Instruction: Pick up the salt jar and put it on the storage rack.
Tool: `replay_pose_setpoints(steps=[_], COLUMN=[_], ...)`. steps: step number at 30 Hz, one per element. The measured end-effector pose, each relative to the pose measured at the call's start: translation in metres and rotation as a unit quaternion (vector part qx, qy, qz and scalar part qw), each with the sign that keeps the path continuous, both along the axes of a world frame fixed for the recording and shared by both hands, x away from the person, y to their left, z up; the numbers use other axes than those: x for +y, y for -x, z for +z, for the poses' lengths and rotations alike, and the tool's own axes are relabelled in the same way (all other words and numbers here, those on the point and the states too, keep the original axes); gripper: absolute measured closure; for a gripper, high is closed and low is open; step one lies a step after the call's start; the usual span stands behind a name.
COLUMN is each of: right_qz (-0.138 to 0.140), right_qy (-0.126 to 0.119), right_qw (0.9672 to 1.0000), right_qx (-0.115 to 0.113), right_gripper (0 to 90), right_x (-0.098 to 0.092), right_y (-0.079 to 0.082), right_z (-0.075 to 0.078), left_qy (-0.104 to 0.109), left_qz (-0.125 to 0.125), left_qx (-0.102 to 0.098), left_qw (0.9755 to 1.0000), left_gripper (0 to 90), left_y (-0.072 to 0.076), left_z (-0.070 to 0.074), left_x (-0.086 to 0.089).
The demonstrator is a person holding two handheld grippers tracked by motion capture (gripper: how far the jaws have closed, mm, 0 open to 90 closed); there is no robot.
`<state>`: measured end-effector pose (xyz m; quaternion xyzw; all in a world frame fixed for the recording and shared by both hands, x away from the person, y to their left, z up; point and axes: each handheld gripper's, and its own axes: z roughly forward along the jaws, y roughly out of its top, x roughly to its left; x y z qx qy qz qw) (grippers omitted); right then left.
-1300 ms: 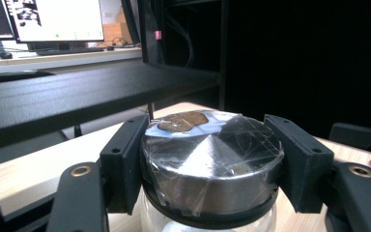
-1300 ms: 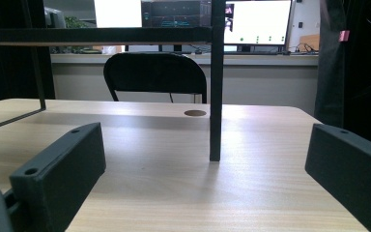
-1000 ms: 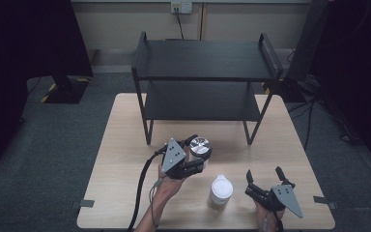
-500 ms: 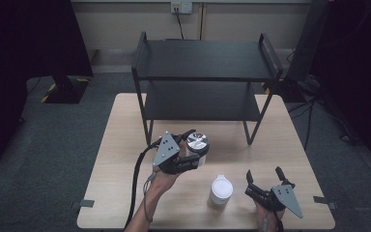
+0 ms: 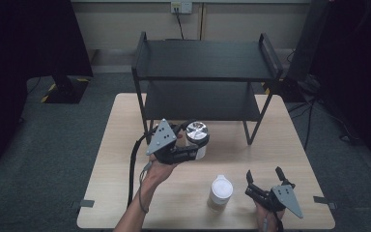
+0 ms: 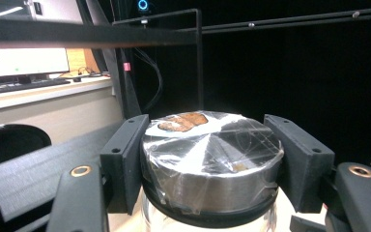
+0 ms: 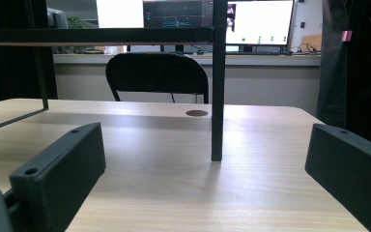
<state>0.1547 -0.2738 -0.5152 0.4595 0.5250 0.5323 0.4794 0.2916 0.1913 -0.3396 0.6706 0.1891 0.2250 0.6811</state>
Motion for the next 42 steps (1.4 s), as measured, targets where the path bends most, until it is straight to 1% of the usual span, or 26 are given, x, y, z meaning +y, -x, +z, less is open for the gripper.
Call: replay_pose_setpoints(steps=[5,8,11,14,19,20,24,27,31,32,33,35,38,39,42], right_qz=[0.0,0.001,0.001,0.002,0.001,0.0,0.001,0.001,-0.001,-0.001,-0.001,-0.001,-0.001,0.0,0.0], right_qy=[0.0,0.0,0.0,0.0,0.0,0.0,0.0,0.0,0.0,0.0,0.0,0.0,0.0,0.0,0.0], right_qw=[1.0,1.0,1.0,1.0,1.0,1.0,1.0,1.0,1.0,1.0,1.0,1.0,1.0,1.0,1.0], right_qx=[0.0,0.0,0.0,0.0,-0.001,-0.001,-0.001,0.0,0.0,0.0,0.0,0.0,0.0,0.0,0.0], right_gripper=[0.0,0.0,0.0,0.0,0.0,0.0,0.0,0.0,0.0,0.0,0.0,0.0,0.0,0.0,0.0], right_x=[0.0,0.0,0.0,-0.001,0.0,0.0,0.0,0.0,0.0,0.0,0.0,0.0,0.0,0.0,0.0], right_y=[0.0,0.0,0.0,0.0,0.0,0.0,0.0,0.0,0.0,0.0,0.0,0.0,0.0,0.0,0.0], right_z=[0.0,0.0,0.0,0.0,0.0,0.0,0.0,0.0,0.0,0.0,0.0,0.0,0.0,0.0,0.0], left_qy=[0.014,0.014,0.018,0.012,0.024,0.026,0.035,0.036,0.036,0.039,0.039,0.042,0.035,0.032,0.029], left_qz=[0.004,0.012,0.028,0.053,0.083,0.088,0.117,0.139,0.164,0.183,0.183,0.193,0.215,0.225,0.245], left_qx=[-0.002,-0.006,-0.007,-0.012,-0.012,-0.008,-0.01,-0.016,-0.017,-0.013,-0.013,-0.01,-0.007,-0.005,-0.005], left_qw=[0.9999,0.9998,0.9994,0.9985,0.9962,0.9957,0.9924,0.9895,0.9856,0.9823,0.9823,0.9802,0.9759,0.9738,0.9691], left_gripper=[35.4,35.4,35.4,35.4,35.4,35.4,35.4,35.4,35.4,35.4,35.4,35.4,35.4,35.4,35.4], left_y=[-0.003,-0.003,-0.001,0.002,0.001,0.001,0.004,0.005,0.002,-0.001,-0.001,-0.007,-0.018,-0.022,-0.033], left_z=[0.017,0.029,0.039,0.05,0.066,0.071,0.09,0.108,0.129,0.137,0.137,0.143,0.15,0.151,0.152], left_x=[0.001,0.0,-0.004,-0.009,-0.017,-0.018,-0.024,-0.029,-0.035,-0.039,-0.039,-0.042,-0.048,-0.051,-0.055])
